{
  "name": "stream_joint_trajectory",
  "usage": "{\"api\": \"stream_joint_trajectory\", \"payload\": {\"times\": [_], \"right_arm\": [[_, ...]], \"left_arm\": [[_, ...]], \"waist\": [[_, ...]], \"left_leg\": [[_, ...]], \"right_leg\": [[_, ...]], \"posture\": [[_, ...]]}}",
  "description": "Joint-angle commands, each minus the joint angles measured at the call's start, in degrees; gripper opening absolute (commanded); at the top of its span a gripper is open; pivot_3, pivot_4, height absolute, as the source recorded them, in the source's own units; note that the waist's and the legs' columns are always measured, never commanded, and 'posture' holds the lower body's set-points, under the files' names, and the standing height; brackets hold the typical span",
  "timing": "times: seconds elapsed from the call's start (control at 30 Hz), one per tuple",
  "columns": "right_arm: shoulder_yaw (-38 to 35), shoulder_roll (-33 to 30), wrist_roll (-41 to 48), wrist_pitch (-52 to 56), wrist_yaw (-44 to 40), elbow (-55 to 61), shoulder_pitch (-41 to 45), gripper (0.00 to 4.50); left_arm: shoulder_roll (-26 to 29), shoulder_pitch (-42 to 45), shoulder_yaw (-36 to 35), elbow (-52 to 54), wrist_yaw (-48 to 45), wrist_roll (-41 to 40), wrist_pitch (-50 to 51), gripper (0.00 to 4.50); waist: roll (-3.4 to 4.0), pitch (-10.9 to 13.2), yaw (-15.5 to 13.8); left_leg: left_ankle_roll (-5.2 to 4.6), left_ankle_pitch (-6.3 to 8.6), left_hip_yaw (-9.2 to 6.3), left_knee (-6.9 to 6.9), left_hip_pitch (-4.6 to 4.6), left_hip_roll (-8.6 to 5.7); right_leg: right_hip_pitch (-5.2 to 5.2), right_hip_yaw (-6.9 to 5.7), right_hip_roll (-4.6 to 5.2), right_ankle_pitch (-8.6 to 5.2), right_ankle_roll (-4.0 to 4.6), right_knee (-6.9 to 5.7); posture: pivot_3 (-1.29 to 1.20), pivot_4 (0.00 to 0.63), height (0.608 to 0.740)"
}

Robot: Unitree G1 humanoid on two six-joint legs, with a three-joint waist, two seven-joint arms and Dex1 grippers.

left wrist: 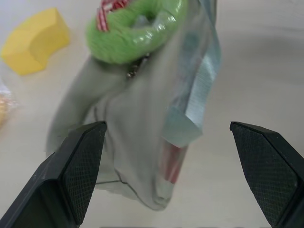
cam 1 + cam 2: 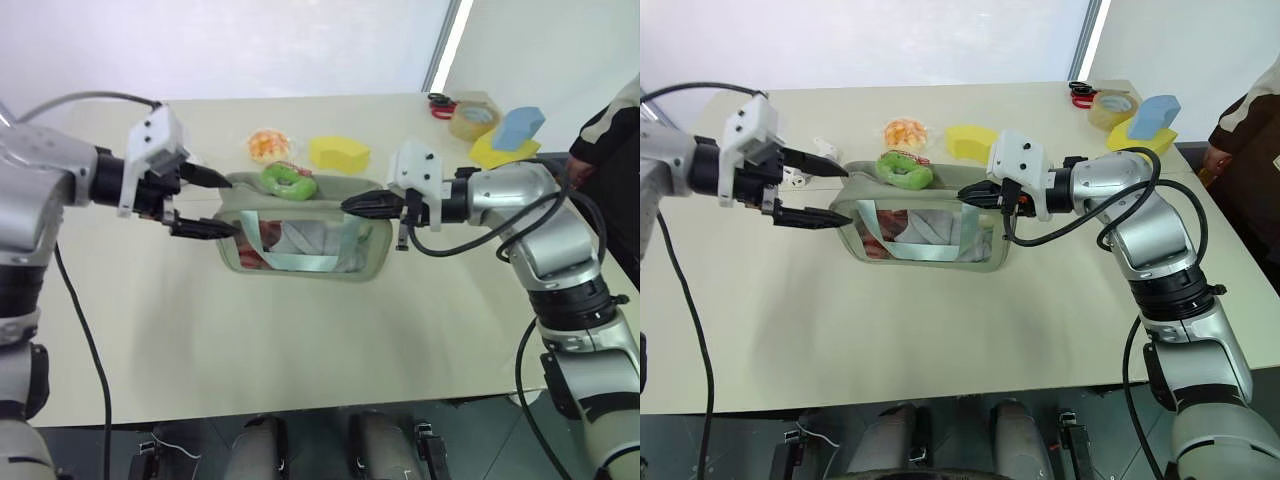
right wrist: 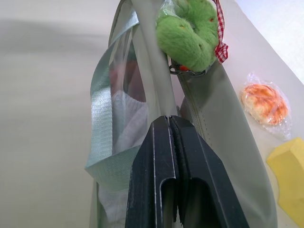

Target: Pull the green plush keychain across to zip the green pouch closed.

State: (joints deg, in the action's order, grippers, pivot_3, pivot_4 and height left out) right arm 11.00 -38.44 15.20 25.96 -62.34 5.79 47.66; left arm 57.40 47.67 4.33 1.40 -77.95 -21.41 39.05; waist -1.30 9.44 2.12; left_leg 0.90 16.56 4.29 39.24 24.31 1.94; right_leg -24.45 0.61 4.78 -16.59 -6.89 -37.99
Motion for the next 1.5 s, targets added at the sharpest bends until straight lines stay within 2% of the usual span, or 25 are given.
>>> {"api": "stream_joint_trajectory", "payload": {"times": [0.03, 0.1, 0.2, 0.43, 0.53, 0.6, 0.67, 0.8, 0.97, 1.17, 1.33, 1.5], "right_arm": [[-0.3, 0.2, -0.3, -0.6, -0.3, 0.3, 1.4, 0.0], [-0.5, 0.1, -0.4, -0.5, -0.5, 0.4, 1.2, 0.0], [-0.6, 0.0, -0.5, -0.2, -0.6, 0.6, 1.1, 0.0], [-0.6, 0.0, -0.7, 0.1, -0.5, 0.8, 0.8, 0.0], [-0.7, -0.1, -0.8, 0.4, -0.6, 0.6, 1.0, 0.0], [-1.2, -0.7, 0.2, 2.1, -1.3, 0.5, 1.3, 0.58], [-1.7, -1.7, 0.3, 2.5, -2.1, 0.6, 1.9, 1.36], [-3.2, -2.9, 1.4, 4.6, -2.8, 1.1, 6.0, 3.49], [-3.6, -0.9, 3.3, 6.9, -1.3, 3.4, 9.3, 3.49], [-0.1, 5.0, 3.9, 8.7, 1.9, 8.1, 7.4, 3.49], [1.9, 7.8, 3.5, 8.3, 2.9, 7.6, 7.4, 3.49], [5.1, 7.7, -1.5, 3.1, 3.1, 2.8, 7.4, 3.49]], "left_arm": [[0.3, -2.1, -1.3, 2.7, 2.4, 0.8, -1.5, 4.44], [0.9, -4.6, -0.6, 3.6, 2.1, 1.5, -3.2, 4.44], [0.0, -5.1, -1.1, 2.4, 3.4, 1.9, -4.4, 3.61], [-2.1, -3.3, 0.1, 0.8, 4.6, 2.8, -5.4, 0.06], [-2.2, -3.0, 0.9, 0.2, 4.2, 3.6, -6.0, 0.02], [-2.1, -3.3, 1.0, 0.2, 3.9, 3.9, -6.5, 0.0], [-2.1, -3.5, 1.1, 0.2, 3.7, 4.0, -6.8, 0.0], [-2.0, -3.8, 1.0, 0.6, 3.4, 3.9, -6.9, 0.0], [-2.0, -4.0, 0.8, 0.9, 3.4, 3.9, -6.8, 0.0], [-2.3, -3.7, 0.9, 0.5, 3.7, 4.5, -7.5, 0.0], [-2.4, -3.4, 1.0, 0.5, 3.5, 4.7, -7.5, 0.0], [-2.8, -3.1, 1.2, 0.5, 3.6, 4.8, -7.6, 0.0]], "waist": [[0.0, 0.0, 0.0], [0.0, 0.0, 0.1], [0.0, 0.0, 0.0], [0.0, 0.0, -0.1], [0.0, 0.0, -0.1], [0.0, 0.0, -0.1], [0.0, 0.0, -0.3], [0.01, 0.0, -0.9], [0.01, 0.0, -1.2], [0.01, 0.0, -1.2], [0.01, 0.0, -1.2], [0.01, 0.0, -1.1]], "left_leg": [[0.0, 0.0, 0.0, 0.0, 0.01, 0.0], [-0.01, 0.01, 0.0, -0.01, 0.0, -0.01], [-0.01, 0.01, 0.04, -0.01, 0.0, 0.0], [-0.02, 0.01, 0.08, -0.01, 0.0, -0.01], [-0.01, 0.01, 0.09, 0.0, 0.0, -0.01], [-0.01, 0.01, 0.09, 0.0, 0.0, -0.01], [-0.01, 0.01, 0.08, 0.0, 0.01, -0.01], [-0.01, 0.01, 0.09, 0.0, 0.01, -0.02], [-0.02, 0.01, 0.1, 0.0, 0.01, -0.01], [-0.02, 0.01, 0.1, 0.0, 0.01, -0.01], [-0.01, 0.01, 0.1, 0.02, 0.03, -0.03], [-0.01, 0.01, 0.11, 0.01, 0.03, -0.03]], "right_leg": [[0.0, 0.0, 0.0, 0.0, 0.0, 0.01], [0.0, 0.05, 0.01, 0.0, 0.0, 0.01], [-0.01, 0.02, -0.01, 0.0, 0.0, 0.01], [0.0, 0.02, -0.01, 0.0, 0.0, 0.01], [0.0, 0.03, -0.01, 0.0, 0.0, 0.01], [0.0, 0.02, -0.01, 0.0, 0.0, 0.01], [0.0, 0.03, 0.0, 0.0, 0.0, 0.01], [-0.01, 0.04, 0.0, 0.0, 0.0, 0.02], [-0.02, 0.03, 0.0, 0.0, 0.0, 0.02], [-0.02, 0.03, -0.01, 0.0, 0.0, 0.01], [-0.02, 0.02, 0.0, 0.0, 0.0, 0.02], [-0.02, 0.03, 0.0, 0.0, 0.0, 0.01]], "posture": [[0.0, 0.15, 0.74], [0.0, 0.15, 0.74], [0.0, 0.15, 0.74], [0.0, 0.15, 0.74], [0.0, 0.15, 0.74], [0.0, 0.15, 0.74], [0.0, 0.15, 0.74], [0.0, 0.15, 0.74], [0.0, 0.15, 0.74], [0.0, 0.15, 0.74], [0.0, 0.15, 0.74], [0.0, 0.15, 0.74]]}}
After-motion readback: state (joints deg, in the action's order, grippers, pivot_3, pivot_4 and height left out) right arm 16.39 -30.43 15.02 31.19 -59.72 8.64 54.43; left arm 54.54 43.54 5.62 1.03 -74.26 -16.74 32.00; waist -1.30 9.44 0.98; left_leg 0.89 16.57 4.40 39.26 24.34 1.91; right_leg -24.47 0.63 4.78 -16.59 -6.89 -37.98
